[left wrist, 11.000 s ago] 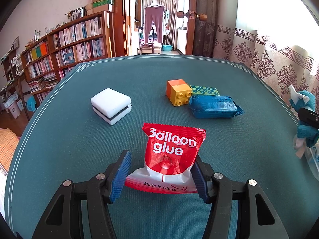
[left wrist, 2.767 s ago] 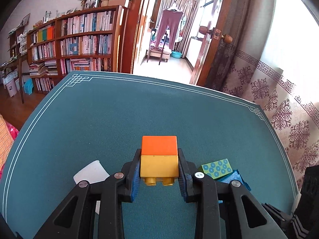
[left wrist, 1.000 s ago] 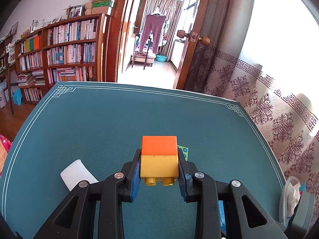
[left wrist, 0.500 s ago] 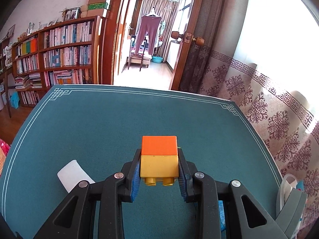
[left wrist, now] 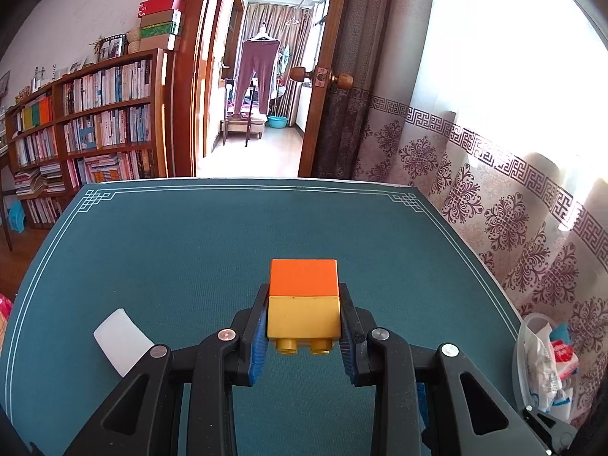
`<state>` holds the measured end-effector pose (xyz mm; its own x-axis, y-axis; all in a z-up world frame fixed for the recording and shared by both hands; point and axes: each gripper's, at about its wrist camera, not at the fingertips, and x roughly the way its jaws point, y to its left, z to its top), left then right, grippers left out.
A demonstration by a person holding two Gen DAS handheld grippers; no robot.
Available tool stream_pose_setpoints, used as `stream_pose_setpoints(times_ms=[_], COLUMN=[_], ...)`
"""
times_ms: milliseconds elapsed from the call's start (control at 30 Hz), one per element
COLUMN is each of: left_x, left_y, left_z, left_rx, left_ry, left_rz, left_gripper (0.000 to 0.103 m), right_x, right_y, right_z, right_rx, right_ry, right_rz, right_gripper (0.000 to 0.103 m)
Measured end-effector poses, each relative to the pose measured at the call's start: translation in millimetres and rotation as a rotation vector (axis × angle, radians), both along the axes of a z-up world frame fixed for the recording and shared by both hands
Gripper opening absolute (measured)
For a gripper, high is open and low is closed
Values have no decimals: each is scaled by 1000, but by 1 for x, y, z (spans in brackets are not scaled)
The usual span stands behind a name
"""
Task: Organize objects
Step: 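Lift the blue pack with the right gripper while the left carries the block toward the bowl, then lower the blue wet-wipe pack into the clear bowl with the right gripper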
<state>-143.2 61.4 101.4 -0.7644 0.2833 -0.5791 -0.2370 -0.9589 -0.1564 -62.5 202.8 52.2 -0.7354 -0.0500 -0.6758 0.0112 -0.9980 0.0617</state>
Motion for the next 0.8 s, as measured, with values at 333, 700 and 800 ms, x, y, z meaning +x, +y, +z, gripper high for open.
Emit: stream_pose_setpoints(times_ms=[333, 700, 800], left_x=[11, 19, 22], left_y=[21, 41, 45], left_z=[-4, -12, -12], left_rx=[-28, -57, -61], left_ry=[3, -5, -5], left_rz=[-53, -97, -107], left_gripper=[33, 33, 33], right_x=[57, 112, 127], right_y=[42, 99, 112], right_z=[26, 46, 46], right_rx=[-8, 9, 26], right_ry=[70, 108, 91], right_rz=[-83, -237, -269], right_gripper=[42, 42, 42])
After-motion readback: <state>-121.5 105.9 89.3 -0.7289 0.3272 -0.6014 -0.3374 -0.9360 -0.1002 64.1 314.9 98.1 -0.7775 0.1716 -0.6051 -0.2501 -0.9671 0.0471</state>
